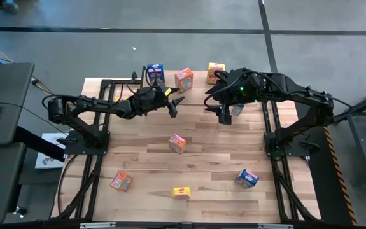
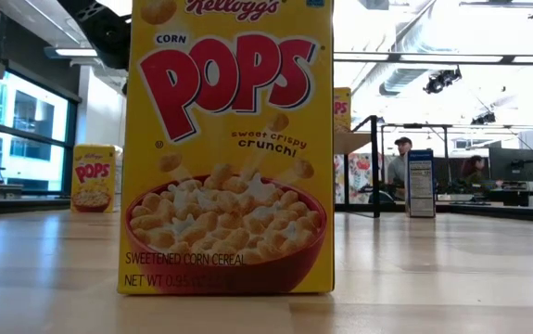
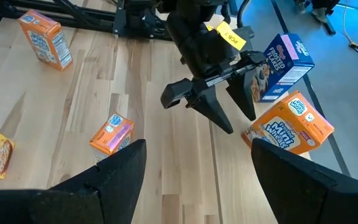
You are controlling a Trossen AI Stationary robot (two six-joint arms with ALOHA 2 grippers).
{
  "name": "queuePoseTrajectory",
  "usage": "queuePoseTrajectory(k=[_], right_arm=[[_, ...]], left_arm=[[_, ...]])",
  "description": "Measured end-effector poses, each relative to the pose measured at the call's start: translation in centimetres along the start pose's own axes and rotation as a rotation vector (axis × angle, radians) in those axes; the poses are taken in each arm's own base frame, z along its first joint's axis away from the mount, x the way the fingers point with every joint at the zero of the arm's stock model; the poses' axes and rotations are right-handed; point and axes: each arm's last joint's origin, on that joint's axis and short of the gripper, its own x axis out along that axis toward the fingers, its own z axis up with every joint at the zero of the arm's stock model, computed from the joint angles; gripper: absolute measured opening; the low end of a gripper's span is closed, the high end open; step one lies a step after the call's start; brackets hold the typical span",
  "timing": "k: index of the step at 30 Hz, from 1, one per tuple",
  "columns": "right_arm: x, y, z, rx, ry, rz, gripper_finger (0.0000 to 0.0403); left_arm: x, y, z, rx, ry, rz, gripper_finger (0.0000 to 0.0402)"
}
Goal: Stack cereal on shelf
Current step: Put the top right orange cereal box on the shelf
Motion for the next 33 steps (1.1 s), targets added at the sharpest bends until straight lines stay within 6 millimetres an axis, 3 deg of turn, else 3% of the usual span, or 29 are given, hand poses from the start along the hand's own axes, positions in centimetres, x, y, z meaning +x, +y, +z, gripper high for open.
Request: queuePoseTrajectory(k=[12,21,33], right_arm=[[0.0,-0.1,0.3,0.002,-0.031,-0.007,0.0282],[0.0,-0.1,0.3,0.002,-0.031,-0.007,0.0282],[0.0,-0.1,0.3,-0.014,-0.031,-0.007,0.0282]], left_arm=[[0.5,-0.3,1.5,0.025,-0.004,-0.023,0.0217],[2.1,-0.1,-0.8,0.010,0.057,0.021,0.0217],[2.5,0.7,-1.2,0.022,0.047,0.101,0.0217]])
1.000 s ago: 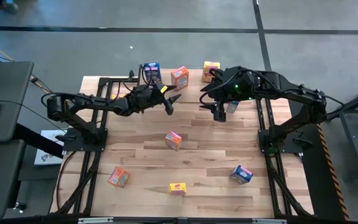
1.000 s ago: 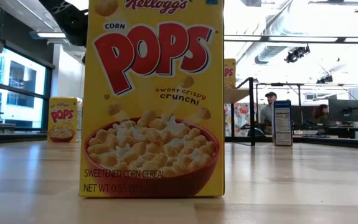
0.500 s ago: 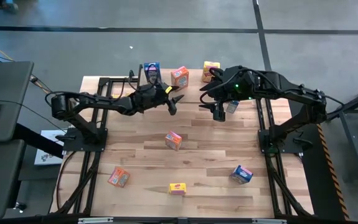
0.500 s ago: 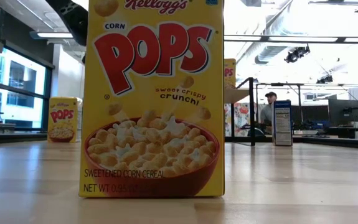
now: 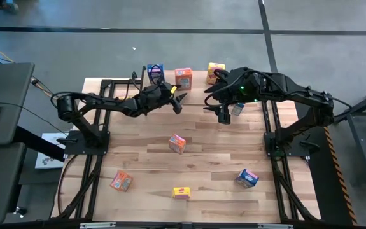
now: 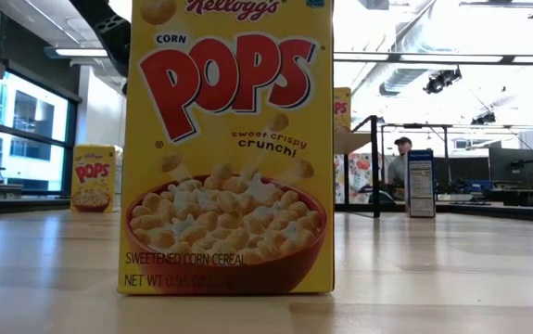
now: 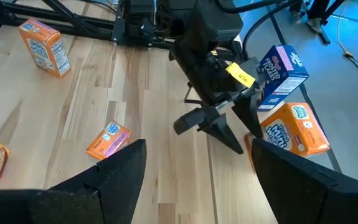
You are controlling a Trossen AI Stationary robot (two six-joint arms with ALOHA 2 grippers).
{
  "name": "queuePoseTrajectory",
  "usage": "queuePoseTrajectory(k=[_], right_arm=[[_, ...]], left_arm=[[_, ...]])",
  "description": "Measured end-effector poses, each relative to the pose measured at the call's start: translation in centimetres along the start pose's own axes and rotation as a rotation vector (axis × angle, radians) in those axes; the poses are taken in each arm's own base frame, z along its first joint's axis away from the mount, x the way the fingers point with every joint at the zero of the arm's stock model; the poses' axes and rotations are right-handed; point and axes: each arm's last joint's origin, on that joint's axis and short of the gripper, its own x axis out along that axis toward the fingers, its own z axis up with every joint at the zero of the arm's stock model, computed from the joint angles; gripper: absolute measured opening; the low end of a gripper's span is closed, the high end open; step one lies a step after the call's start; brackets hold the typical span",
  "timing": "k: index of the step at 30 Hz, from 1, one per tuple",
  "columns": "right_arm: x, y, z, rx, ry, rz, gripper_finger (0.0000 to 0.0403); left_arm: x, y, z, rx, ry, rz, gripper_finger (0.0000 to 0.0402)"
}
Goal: Stack cereal on shelf
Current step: Put the top right orange cereal box on the shelf, then put the bottom blue cereal box aligned with the other blue cereal box on the shelf
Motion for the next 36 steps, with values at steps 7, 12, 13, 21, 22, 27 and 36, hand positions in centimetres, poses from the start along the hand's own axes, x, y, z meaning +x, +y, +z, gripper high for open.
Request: queuePoseTrajectory(k=[7,12,13,21,22,27,36], right_arm=[[0.0,0.0,0.0,0.000,0.000,0.000,0.0282],[0.0,0.0,0.0,0.001,0.000,0.000,0.0282],[0.0,0.0,0.0,0.005,0.000,0.000,0.0282],[0.0,0.1,-0.4,0.041,0.037,0.008,0.0282],[0.0,0.1,-0.4,0.057,0.038,0.008,0.0282],[0.0,0.1,-0.4,0.166,0.042,0.007,0.0282],[0.0,0.2,-0.9,0.322,0.094,0.007,0.0282]], left_arm=[[0.0,-0.2,0.0,-0.009,0.001,-0.028,0.0217],[-0.4,-0.8,0.3,0.030,-0.004,-0.043,0.0217],[-0.7,-0.9,0.5,0.030,-0.009,-0.045,0.0217],[-3.3,-1.3,2.4,0.090,0.045,-0.081,0.0217],[-3.8,-1.4,2.5,0.103,0.063,-0.088,0.0217],[-6.4,-1.8,3.6,0.128,0.117,-0.131,0.0217],[-10.8,-2.6,5.3,0.162,0.148,-0.215,0.0217]])
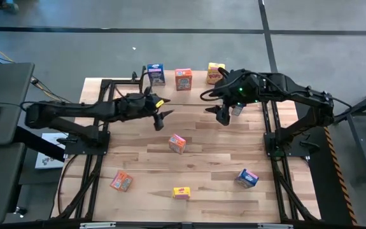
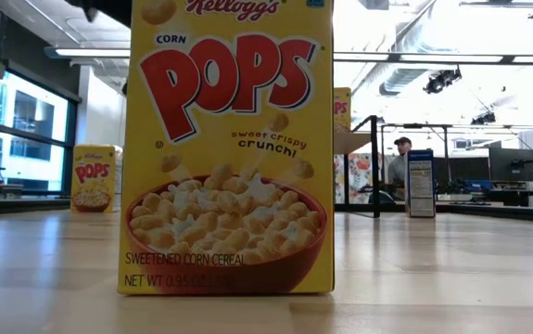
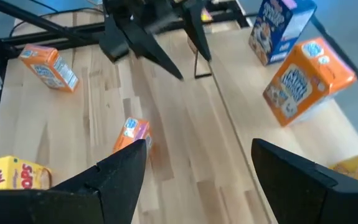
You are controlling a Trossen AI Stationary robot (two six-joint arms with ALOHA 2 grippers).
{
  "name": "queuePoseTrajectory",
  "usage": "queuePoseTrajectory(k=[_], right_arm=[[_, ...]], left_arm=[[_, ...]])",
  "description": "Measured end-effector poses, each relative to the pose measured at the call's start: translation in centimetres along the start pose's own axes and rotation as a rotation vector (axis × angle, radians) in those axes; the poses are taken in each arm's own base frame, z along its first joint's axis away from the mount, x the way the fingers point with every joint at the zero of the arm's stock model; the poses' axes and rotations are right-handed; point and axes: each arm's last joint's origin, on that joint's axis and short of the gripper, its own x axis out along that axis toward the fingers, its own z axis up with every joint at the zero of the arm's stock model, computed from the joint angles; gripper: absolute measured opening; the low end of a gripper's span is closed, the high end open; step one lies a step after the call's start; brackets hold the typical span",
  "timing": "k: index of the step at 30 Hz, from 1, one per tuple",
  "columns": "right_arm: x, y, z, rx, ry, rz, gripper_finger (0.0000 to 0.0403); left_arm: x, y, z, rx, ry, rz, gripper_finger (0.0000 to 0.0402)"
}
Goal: Stack cereal on shelf
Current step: Put the bottom blue cereal box aligned with the other blue cereal box on the shelf
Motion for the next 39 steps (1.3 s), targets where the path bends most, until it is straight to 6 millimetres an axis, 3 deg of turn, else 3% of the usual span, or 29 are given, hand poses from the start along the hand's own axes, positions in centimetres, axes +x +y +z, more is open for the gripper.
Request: queuePoseTrajectory(k=[13,21,29,35,39], right_arm=[[0.3,0.5,-0.3,0.147,0.022,0.022,0.0282],[3.5,2.2,-2.9,0.206,0.101,-0.061,0.0282],[6.3,3.2,-6.1,0.235,0.196,-0.172,0.0282],[6.5,3.7,-8.4,0.329,0.346,-0.219,0.0282],[5.8,5.1,-9.7,0.394,0.469,-0.185,0.0282]], left_arm=[[-5.3,-0.2,-0.8,-0.036,0.152,-0.052,0.0217],[-7.6,-0.4,-1.3,-0.077,0.196,-0.069,0.0217],[-8.5,-1.1,-2.1,-0.078,0.258,-0.108,0.0217],[-8.3,-1.7,-3.4,-0.055,0.299,-0.094,0.0217],[-8.2,-1.7,-3.6,-0.055,0.297,-0.076,0.0217]])
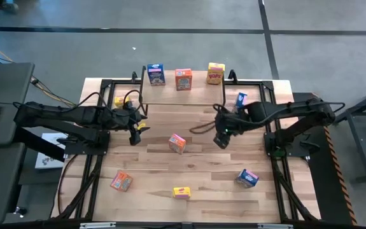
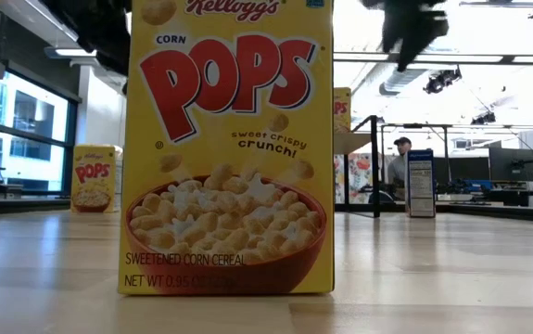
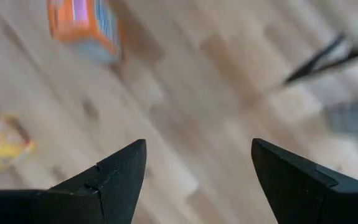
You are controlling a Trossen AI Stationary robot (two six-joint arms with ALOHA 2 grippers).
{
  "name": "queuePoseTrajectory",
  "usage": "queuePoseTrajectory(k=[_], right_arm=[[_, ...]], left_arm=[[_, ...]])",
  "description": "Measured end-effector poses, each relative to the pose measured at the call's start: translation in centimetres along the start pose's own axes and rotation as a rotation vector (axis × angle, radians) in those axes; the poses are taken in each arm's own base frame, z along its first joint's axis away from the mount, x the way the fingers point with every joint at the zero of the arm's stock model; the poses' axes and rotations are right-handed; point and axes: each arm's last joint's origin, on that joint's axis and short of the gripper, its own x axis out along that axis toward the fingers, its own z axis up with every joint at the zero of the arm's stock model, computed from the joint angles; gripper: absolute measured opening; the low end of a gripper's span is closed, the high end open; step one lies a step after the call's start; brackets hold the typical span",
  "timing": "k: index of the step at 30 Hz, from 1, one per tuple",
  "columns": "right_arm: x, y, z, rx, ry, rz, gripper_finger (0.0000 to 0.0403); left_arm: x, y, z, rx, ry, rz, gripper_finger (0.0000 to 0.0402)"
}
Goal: Stack cereal on shelf
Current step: Put the bottom blue cereal box aligned with the other blue cereal box on the shelf
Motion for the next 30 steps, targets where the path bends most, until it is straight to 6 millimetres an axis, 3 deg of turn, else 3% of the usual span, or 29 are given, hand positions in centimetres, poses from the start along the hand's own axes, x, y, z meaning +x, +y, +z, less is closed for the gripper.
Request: queuePoseTrajectory(k=[7,14,30], right_arm=[[-1.0,1.7,-4.1,0.010,0.138,-0.044,0.0282],[-2.1,3.3,-7.6,-0.023,0.149,-0.068,0.0282],[-3.9,5.3,-12.6,0.041,0.056,-0.036,0.0282]], left_arm=[[0.0,0.2,0.1,-0.001,-0.014,0.062,0.0217],[0.0,0.2,0.1,-0.005,-0.023,0.076,0.0217],[0.0,0.2,0.3,0.041,-0.033,0.074,0.0217]])
